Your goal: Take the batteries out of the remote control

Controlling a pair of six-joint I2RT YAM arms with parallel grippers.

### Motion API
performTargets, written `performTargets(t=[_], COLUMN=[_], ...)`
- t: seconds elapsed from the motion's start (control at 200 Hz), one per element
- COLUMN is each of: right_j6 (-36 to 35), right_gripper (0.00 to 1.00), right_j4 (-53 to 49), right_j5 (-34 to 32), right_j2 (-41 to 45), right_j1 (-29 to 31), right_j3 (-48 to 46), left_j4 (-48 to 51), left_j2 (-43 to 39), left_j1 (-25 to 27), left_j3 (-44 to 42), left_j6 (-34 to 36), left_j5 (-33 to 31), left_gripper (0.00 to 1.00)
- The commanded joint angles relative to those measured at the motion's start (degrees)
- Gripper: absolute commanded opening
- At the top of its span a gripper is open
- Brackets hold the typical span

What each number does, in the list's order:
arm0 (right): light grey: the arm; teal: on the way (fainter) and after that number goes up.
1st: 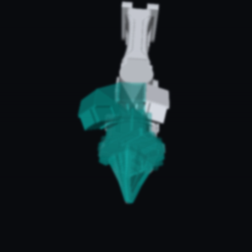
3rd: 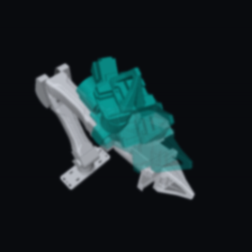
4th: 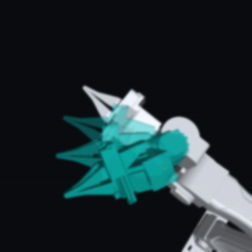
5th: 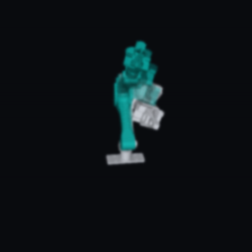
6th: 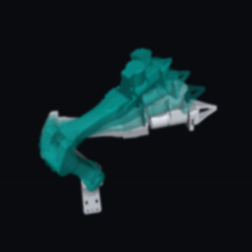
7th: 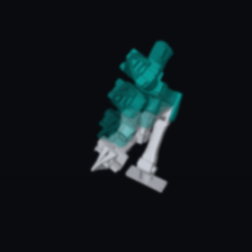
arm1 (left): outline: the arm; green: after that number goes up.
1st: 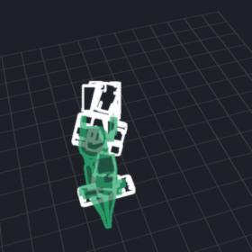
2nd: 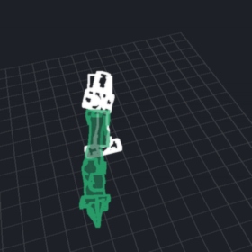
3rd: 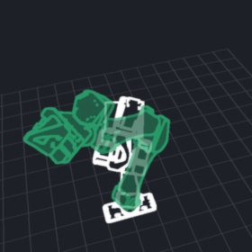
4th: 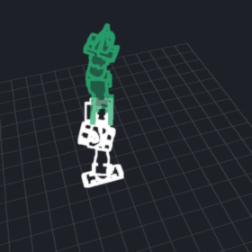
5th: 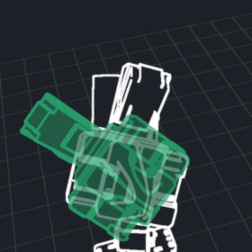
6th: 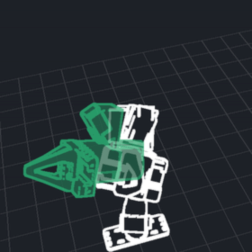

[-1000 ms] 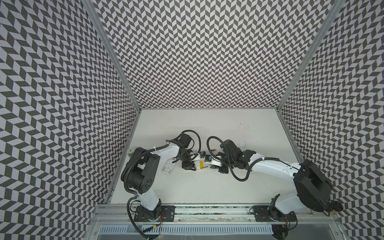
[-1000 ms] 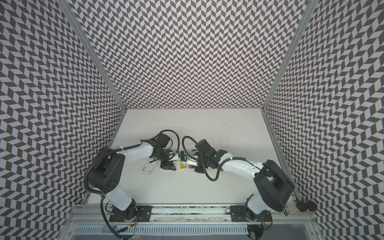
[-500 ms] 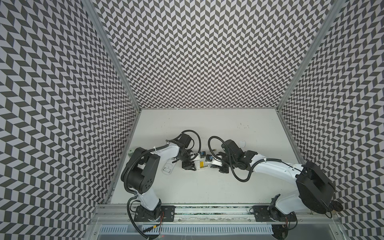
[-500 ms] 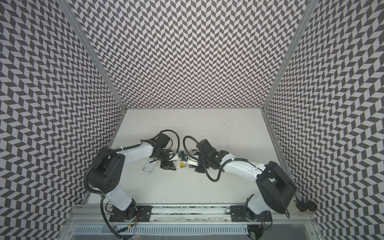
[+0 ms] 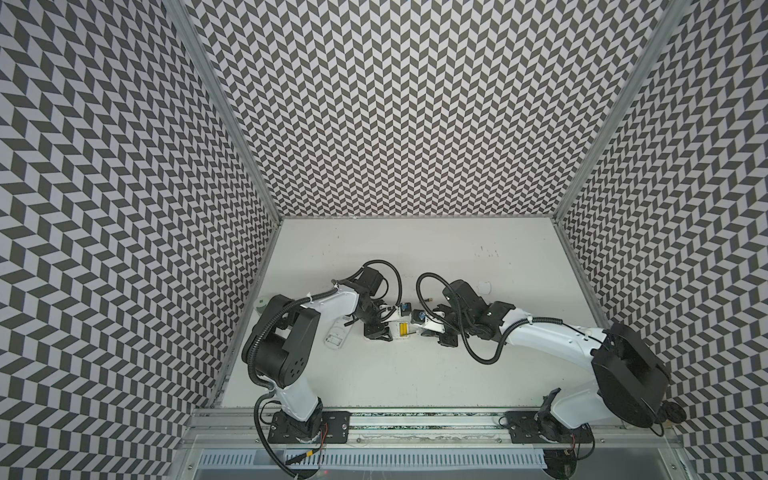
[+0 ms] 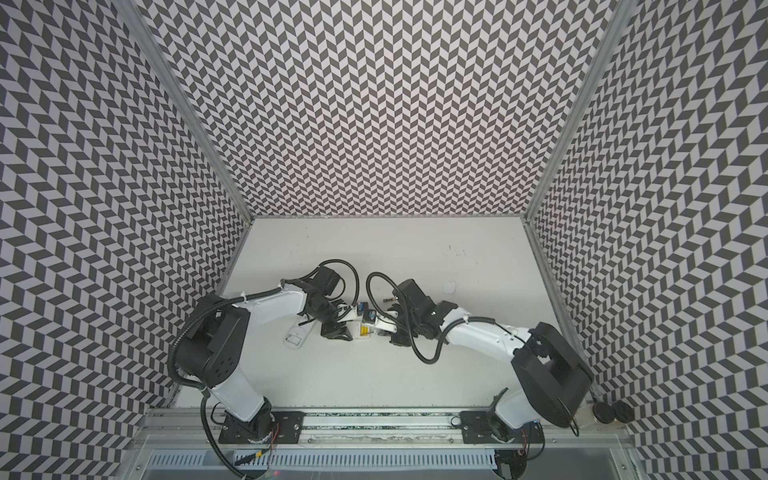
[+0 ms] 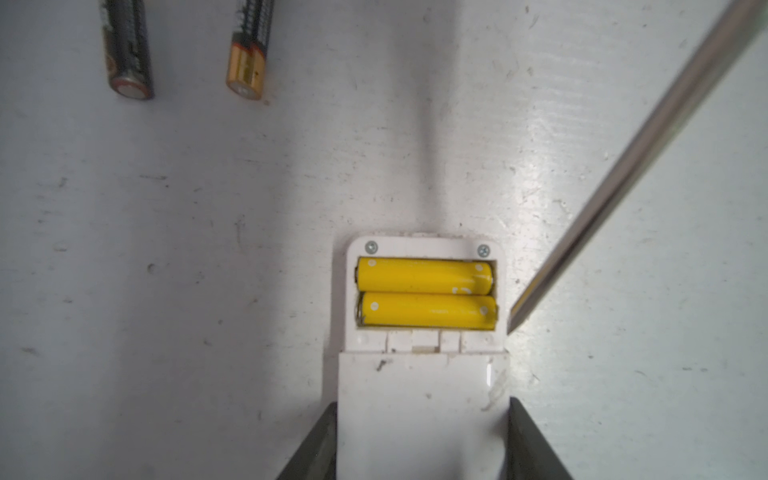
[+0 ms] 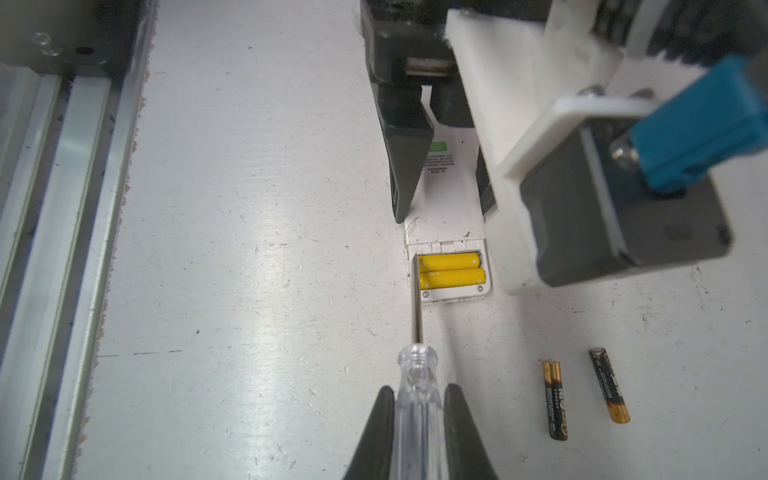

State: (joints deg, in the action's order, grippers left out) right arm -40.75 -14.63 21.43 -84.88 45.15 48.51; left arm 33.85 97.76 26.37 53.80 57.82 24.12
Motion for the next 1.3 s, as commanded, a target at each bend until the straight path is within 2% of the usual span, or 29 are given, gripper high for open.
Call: performTargets(t=[0.0, 1.001, 1.101, 1.297], right_j6=[-0.6, -1.9, -2.3, -2.8], right_gripper=[0.00, 0.00, 0.00, 0.00], right_j4=[2.8, 1.4, 1.8, 3.5], right_j5=[0.9, -3.5, -6.4, -16.1], right_j2=[-0.5, -1.4, -1.4, -0.3], right_j1=[-0.1, 0.6, 1.5, 3.9], right_j3=[-0.8, 0.4, 0.0, -0.8], left_j4=[0.4, 0.4, 0.3, 0.4], left_j2=[1.4, 1.5, 1.5, 1.4], left_j1=[1.3, 1.3, 1.3, 1.3], left_j3=[-1.9, -1.9, -1.9, -2.0], left_j6=[0.7, 0.7, 0.7, 0.8], left_j5=[2.0, 2.0, 1.9, 2.1], left_gripper=[0.43, 0.43, 0.43, 0.43])
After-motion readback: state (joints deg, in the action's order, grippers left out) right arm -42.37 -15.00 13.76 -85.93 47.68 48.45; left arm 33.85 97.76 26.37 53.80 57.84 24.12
